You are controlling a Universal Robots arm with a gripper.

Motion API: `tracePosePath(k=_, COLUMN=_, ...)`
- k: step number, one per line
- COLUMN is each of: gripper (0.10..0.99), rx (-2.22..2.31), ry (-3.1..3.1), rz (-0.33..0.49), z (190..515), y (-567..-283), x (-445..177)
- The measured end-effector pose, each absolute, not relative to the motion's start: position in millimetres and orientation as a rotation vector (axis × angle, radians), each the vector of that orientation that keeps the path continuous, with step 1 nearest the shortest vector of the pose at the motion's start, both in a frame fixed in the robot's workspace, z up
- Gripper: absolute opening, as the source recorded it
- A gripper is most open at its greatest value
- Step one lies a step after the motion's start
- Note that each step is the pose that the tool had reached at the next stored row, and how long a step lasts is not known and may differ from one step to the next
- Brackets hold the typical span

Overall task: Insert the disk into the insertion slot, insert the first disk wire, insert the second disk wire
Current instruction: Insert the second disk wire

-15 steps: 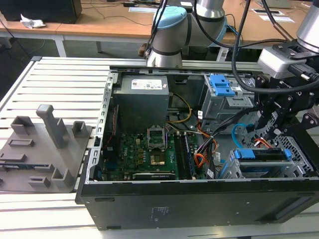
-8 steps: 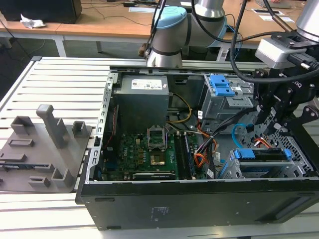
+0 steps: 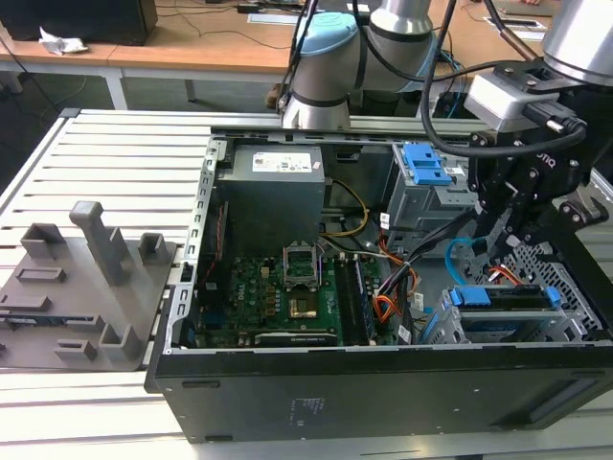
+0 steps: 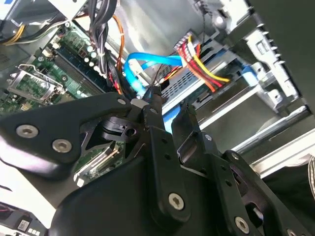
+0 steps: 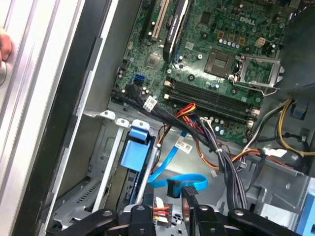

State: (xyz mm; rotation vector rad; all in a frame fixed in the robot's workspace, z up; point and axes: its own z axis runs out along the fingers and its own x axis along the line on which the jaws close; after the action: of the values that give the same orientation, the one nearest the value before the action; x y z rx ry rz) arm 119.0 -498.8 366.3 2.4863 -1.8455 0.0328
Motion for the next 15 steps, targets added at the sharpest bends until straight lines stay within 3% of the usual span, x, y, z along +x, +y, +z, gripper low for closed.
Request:
tracePosePath(k=10, gripper=0.349, rx=2.495, ry=-1.822, rz=0.042, z=359.2, y=-498.9, x=110.0)
tracePosePath(k=12, gripper=0.216, rx=2.494, ry=-1.821, rz=0.043, z=359.2, y=-498.9, x=110.0)
tracePosePath(k=15, gripper=0.165, rx=2.491, ry=-1.819, rz=0.046, z=359.2, y=-498.9, x=110.0)
